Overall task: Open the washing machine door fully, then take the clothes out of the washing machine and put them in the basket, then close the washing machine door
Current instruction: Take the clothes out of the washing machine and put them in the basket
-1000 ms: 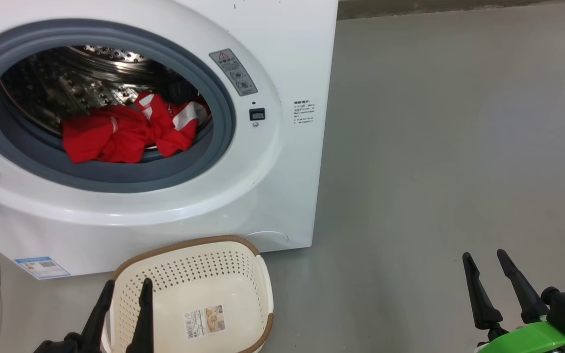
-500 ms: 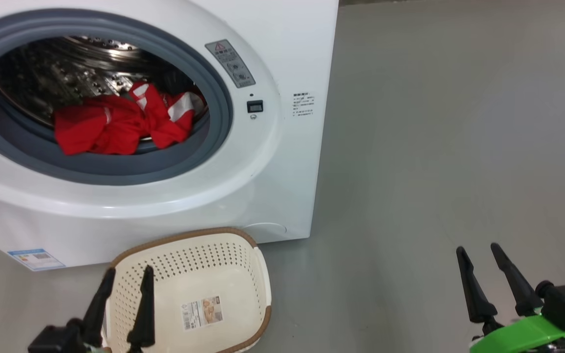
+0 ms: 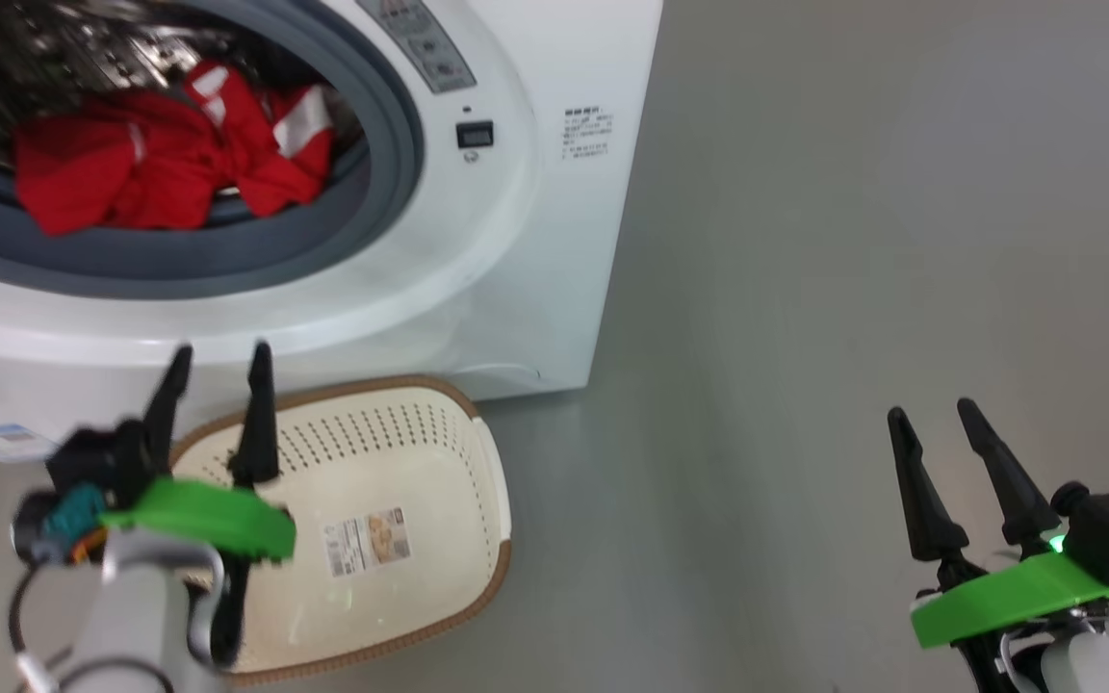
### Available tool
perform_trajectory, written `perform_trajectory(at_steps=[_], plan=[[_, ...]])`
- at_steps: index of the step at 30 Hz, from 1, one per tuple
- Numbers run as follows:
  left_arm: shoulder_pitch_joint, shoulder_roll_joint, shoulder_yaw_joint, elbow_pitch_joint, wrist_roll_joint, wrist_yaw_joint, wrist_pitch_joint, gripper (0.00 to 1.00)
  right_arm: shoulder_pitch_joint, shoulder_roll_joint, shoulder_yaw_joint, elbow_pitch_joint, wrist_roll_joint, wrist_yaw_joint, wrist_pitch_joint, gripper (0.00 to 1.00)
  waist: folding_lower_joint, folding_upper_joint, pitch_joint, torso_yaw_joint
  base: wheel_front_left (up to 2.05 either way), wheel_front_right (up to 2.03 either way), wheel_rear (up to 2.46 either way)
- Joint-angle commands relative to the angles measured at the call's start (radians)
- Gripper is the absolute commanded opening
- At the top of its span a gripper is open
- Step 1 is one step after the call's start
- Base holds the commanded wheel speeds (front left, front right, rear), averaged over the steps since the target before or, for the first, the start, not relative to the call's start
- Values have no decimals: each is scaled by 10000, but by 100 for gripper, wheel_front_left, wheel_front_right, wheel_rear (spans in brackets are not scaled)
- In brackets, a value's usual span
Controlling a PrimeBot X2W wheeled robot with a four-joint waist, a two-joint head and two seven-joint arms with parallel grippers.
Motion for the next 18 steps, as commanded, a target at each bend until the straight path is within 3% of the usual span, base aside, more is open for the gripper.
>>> perform_trajectory(at_steps=[1,10,18], plan=[[-746,323,382,169,198,-44,-51,100,-350,-75,227,-293,77,2,-118,100,0,-1,813,-239,0,0,0],[-3875,999,509,2684,669,65,-51,100,-1015,79,414,-335,191,2,-118,100,0,-1,1933,-754,0,0,0],[-5681,1387,509,4147,831,253,-51,100,-1273,171,592,-376,266,2,-118,100,0,-1,2461,-1087,0,0,0]])
